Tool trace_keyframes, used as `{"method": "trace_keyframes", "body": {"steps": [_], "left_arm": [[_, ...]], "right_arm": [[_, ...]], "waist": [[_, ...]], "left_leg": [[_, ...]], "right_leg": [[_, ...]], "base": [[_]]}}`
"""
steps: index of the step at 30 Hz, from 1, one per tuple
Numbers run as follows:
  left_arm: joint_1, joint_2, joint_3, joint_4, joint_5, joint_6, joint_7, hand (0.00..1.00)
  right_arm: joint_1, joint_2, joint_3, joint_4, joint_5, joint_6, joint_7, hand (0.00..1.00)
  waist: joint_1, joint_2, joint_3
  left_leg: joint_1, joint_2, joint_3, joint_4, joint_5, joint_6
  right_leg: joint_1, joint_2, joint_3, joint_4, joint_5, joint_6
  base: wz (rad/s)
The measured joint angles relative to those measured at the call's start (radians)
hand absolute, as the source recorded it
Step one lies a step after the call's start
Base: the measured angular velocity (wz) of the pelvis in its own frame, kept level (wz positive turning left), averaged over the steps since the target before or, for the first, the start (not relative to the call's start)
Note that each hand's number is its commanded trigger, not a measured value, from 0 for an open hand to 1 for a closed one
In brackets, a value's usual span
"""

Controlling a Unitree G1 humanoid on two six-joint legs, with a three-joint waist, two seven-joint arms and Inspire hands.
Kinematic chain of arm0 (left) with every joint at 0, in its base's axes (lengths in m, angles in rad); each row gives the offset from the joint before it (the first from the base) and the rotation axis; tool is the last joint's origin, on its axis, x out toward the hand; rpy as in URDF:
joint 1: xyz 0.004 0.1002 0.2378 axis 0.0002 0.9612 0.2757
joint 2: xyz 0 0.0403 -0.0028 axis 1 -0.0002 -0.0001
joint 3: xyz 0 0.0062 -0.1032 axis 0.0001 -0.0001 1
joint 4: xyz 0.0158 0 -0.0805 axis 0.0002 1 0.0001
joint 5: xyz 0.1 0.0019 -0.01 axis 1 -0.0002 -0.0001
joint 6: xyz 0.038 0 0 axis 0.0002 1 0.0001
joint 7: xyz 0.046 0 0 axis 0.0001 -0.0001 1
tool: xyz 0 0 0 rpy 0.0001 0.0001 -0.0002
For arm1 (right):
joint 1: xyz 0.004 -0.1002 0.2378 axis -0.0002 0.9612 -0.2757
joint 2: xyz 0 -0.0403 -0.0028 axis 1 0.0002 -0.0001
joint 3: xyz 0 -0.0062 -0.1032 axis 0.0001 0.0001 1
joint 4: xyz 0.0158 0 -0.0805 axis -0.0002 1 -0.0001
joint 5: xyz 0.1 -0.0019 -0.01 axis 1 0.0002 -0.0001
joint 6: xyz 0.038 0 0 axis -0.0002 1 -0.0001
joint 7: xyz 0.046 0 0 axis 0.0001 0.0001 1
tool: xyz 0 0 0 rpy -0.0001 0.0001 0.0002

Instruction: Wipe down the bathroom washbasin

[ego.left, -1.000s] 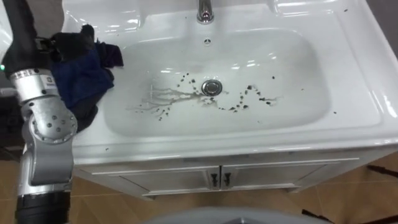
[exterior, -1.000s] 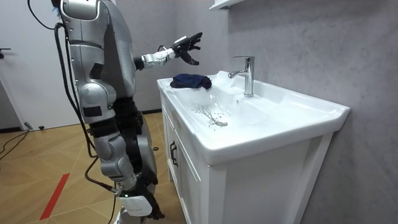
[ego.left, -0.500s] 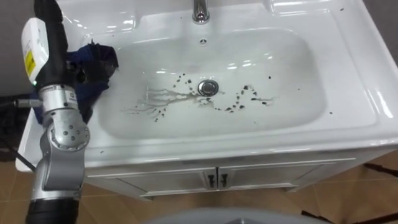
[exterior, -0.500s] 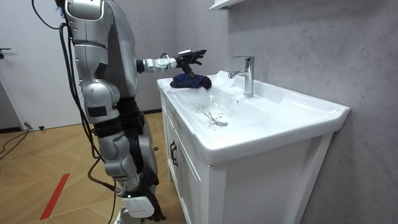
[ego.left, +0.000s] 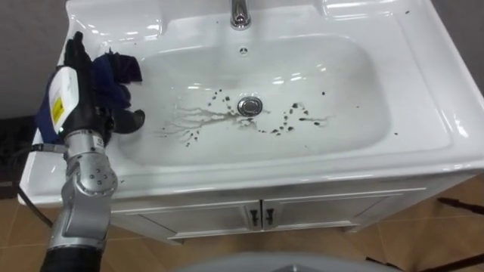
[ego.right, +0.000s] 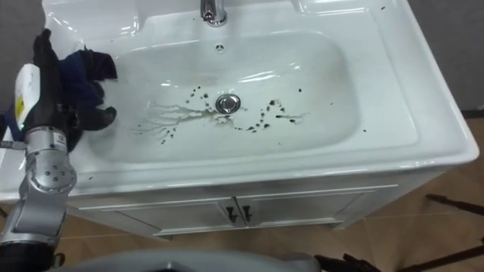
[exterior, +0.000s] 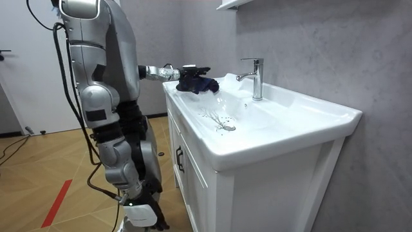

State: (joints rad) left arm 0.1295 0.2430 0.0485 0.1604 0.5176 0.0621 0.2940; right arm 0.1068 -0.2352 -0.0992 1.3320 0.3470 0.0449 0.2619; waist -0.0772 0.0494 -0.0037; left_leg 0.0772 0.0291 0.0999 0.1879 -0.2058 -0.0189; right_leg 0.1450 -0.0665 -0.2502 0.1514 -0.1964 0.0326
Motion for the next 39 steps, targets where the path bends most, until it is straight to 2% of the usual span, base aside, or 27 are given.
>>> {"method": "trace_keyframes", "body": {"steps": [12,19,23,28,34,39], "left_arm": [[-0.002,0.001,0.0,0.037,0.067,0.004,0.003,0.0],[-0.002,0.0,0.007,0.033,0.112,0.004,0.015,0.0],[-0.002,0.0,0.01,0.023,0.114,0.004,0.077,0.0],[-0.002,0.001,0.05,-0.004,0.143,0.003,0.153,0.0],[0.004,0.001,0.069,-0.018,0.152,0.003,0.206,0.0],[0.031,0.001,0.067,-0.014,0.151,0.002,0.226,0.0]], "right_arm": [[-0.002,-0.003,-0.001,-0.009,0.0,0.0,-0.022,0.0],[0.006,-0.002,0.0,-0.008,0.002,0.0,-0.023,0.0],[0.007,-0.001,0.001,-0.004,0.003,0.0,-0.024,0.0],[0.01,0.0,0.001,-0.004,0.002,0.0,-0.034,0.0],[0.012,-0.001,0.009,0.0,0.001,0.0,-0.041,0.0],[0.012,0.0,0.02,-0.002,0.001,0.001,-0.04,0.0]], "waist": [[0.0,0.011,-0.0041],[0.007,0.008,-0.0029],[0.01,0.005,-0.0023],[0.023,-0.005,0.004],[0.033,-0.01,0.0022],[0.032,-0.018,-0.0005]], "left_leg": [[-0.014,0.001,0.005,-0.002,0.0,-0.001],[-0.012,0.002,0.007,-0.001,0.001,-0.001],[-0.011,0.001,0.006,0.0,0.001,-0.001],[-0.012,0.001,0.005,0.002,0.001,-0.001],[-0.012,0.0,0.004,0.001,0.001,-0.001],[-0.013,-0.001,0.004,-0.001,0.001,-0.001]], "right_leg": [[-0.015,0.001,0.003,0.0,0.001,-0.001],[-0.023,0.001,0.006,0.0,0.001,-0.001],[-0.021,0.001,0.007,-0.001,0.001,-0.001],[-0.021,0.0,0.007,-0.002,0.001,-0.001],[-0.017,0.0,0.006,-0.011,0.001,-0.001],[-0.015,0.001,0.004,-0.016,0.001,-0.001]], "base": [[-0.01],[0.0],[0.0],[0.0],[0.0],[0.0]]}}
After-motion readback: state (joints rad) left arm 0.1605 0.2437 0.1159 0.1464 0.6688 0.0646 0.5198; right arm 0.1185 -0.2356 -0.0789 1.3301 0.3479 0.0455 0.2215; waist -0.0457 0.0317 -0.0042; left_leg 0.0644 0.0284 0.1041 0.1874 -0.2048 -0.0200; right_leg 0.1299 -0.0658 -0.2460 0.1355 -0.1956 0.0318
